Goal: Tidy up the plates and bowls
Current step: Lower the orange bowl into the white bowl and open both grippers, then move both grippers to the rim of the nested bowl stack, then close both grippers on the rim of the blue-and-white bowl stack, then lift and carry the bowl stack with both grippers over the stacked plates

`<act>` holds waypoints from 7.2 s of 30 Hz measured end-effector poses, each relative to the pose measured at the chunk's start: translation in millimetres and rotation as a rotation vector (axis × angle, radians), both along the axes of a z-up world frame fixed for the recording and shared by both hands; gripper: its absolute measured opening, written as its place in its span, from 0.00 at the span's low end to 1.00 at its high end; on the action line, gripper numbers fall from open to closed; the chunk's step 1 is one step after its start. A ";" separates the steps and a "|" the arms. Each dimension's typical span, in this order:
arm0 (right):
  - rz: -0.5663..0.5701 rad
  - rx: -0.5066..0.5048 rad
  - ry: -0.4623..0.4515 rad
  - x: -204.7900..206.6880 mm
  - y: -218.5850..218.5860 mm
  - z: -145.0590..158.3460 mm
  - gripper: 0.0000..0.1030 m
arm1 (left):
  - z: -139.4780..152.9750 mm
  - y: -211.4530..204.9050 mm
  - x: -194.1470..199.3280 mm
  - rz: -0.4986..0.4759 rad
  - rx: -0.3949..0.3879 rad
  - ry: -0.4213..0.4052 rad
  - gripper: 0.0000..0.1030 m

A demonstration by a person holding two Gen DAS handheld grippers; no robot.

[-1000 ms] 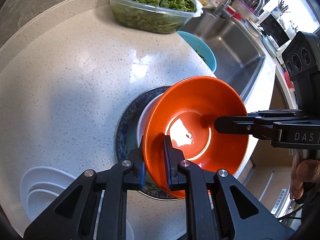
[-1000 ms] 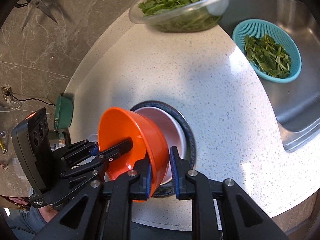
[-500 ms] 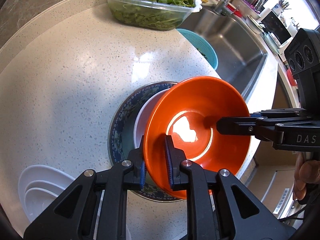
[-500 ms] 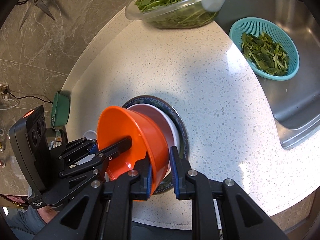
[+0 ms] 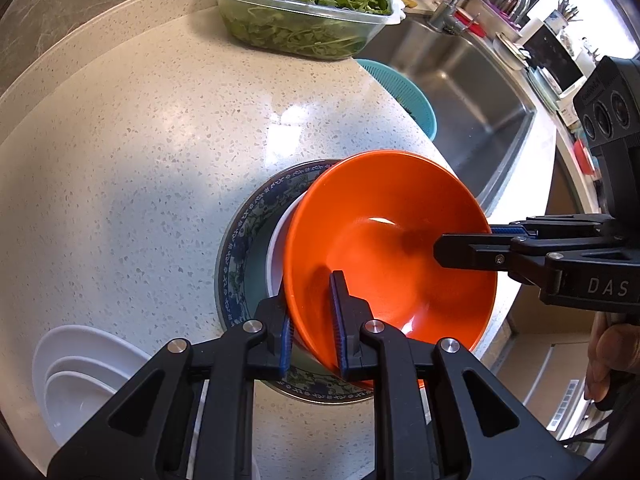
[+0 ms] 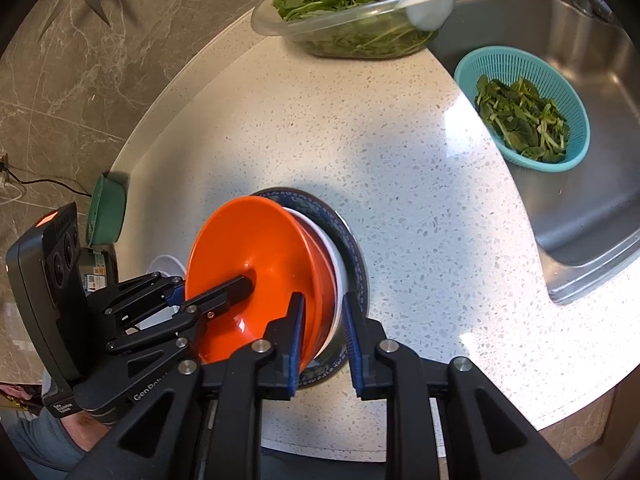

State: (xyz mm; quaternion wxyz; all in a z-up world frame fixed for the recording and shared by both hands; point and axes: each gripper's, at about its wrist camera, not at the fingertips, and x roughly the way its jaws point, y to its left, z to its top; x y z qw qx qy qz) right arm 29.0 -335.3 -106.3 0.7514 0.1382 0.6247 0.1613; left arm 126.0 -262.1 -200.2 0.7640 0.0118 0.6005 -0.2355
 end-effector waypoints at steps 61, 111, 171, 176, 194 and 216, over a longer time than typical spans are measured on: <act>0.104 0.088 -0.238 4.5 -32.3 66.4 1.00 | 52.2 92.1 -54.1 0.183 -0.166 -0.144 1.00; 0.786 0.020 0.042 104.2 18.4 -29.2 0.55 | -25.4 46.6 -123.0 0.868 -0.140 0.006 0.53; 0.700 0.523 0.312 128.9 1.6 -88.3 0.12 | -57.1 67.5 -88.9 0.852 -0.372 0.002 0.11; 0.701 0.523 0.310 128.1 1.0 -87.5 0.12 | -58.0 66.5 -88.1 0.851 -0.369 0.001 0.10; 0.707 0.531 0.293 123.3 3.7 -75.5 0.12 | -42.0 64.3 -89.9 0.853 -0.347 -0.024 0.10; 0.846 0.559 0.250 84.2 110.9 -21.8 0.12 | 31.9 162.0 -161.4 0.935 -0.267 -0.115 0.09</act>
